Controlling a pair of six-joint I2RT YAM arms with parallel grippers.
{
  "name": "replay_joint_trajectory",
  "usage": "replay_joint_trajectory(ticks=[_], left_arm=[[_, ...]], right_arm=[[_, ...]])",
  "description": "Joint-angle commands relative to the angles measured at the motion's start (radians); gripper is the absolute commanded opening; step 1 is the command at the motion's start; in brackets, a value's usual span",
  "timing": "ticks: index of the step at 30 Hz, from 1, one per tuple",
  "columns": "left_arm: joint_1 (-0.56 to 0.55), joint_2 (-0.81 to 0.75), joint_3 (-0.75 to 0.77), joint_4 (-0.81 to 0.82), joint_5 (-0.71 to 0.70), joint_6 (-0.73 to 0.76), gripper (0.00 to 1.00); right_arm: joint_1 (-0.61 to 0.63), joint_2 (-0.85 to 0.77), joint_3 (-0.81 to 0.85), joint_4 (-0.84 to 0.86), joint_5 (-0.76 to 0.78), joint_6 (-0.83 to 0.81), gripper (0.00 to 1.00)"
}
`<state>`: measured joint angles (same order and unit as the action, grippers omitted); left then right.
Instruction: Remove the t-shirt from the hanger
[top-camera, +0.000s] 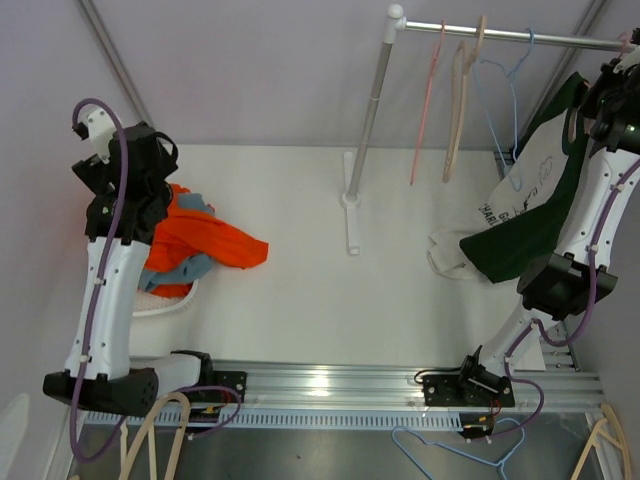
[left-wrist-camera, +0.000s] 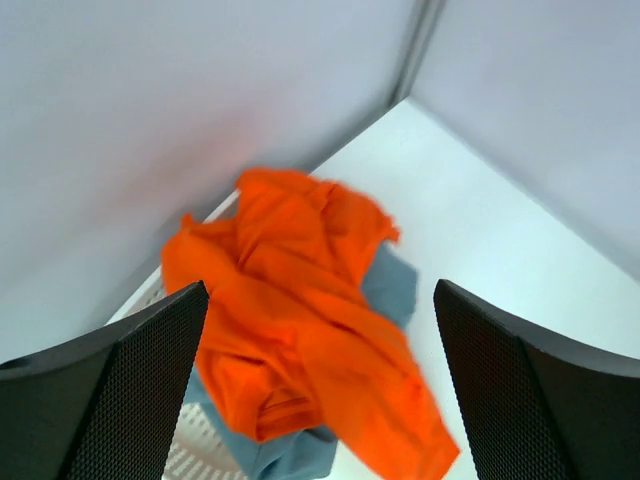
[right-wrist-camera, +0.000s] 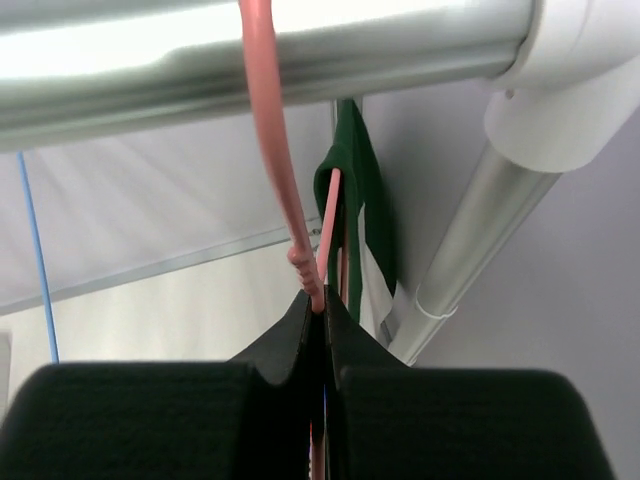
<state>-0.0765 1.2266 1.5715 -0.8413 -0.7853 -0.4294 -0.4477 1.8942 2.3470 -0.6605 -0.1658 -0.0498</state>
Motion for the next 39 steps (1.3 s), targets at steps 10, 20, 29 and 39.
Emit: replay_joint_trajectory(ticks=[10,20,29,39], left_arm=[[-0.451,-0.168,-0.195,0.610,-0.114,0.601,0.99],[-0.698,-0.151,-0.292,0.795,-0.175,0.781,0.99],[-0.825,-0.156,-0.312,0.763,-0.163,0.736,0.99],[-1.094,-0.185,-0.474,0.917,-0.042,0.721,0.99]], right_arm=[[-0.003,-0.083,0.107,0.139,-0.044,0.080,0.00],[0.006,-0.240,-0.014,0.159,-0.074,0.067,0.00],[0.026,-0.478,-0.363,0.174,0.073,0.122,0.00],[0.217,-0.639,-0.495,0.029,0.656,0.329,0.00]])
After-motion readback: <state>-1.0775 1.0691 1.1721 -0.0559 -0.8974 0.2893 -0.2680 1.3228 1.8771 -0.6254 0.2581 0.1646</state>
